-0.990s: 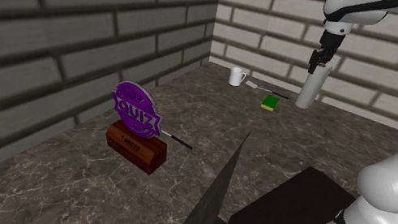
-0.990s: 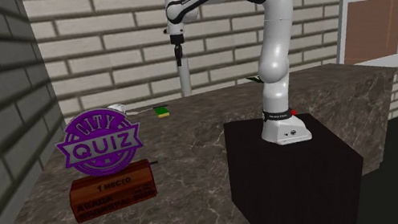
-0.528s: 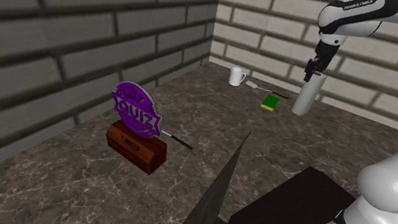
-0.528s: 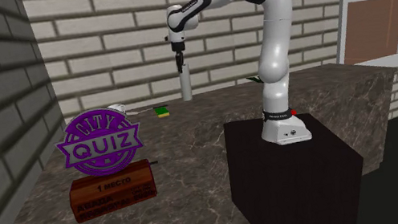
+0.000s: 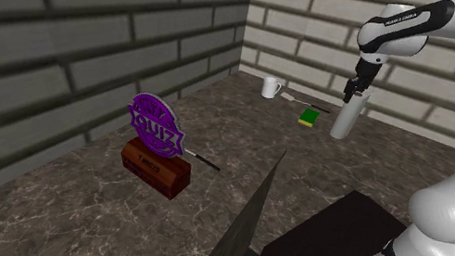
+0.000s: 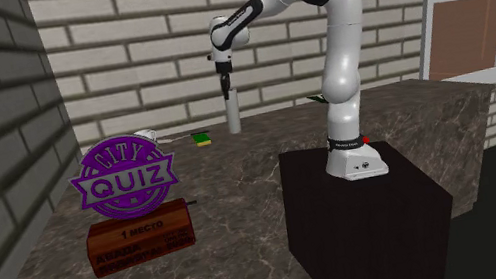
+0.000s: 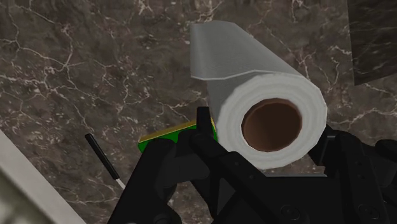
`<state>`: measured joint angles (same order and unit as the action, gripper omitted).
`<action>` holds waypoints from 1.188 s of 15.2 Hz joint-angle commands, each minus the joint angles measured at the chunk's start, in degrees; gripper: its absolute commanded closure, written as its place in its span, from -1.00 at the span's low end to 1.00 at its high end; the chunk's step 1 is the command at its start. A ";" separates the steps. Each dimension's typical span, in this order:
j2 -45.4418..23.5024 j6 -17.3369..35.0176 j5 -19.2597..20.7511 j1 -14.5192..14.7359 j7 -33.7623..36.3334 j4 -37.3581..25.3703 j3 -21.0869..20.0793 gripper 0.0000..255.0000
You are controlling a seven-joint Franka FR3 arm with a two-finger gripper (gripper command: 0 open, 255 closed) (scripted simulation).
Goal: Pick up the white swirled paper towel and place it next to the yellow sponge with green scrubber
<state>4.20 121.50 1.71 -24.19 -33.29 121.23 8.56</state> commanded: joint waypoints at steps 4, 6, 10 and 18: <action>-1.53 3.82 -0.21 -0.08 -0.24 2.26 0.13 1.00; -2.12 5.23 -0.30 -0.09 -0.29 3.10 0.16 1.00; -2.12 5.23 -0.30 -0.09 -0.29 3.10 0.16 1.00; -2.12 5.23 -0.30 -0.09 -0.29 3.10 0.16 -1.00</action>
<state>2.08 126.73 1.41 -24.28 -33.59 124.33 8.72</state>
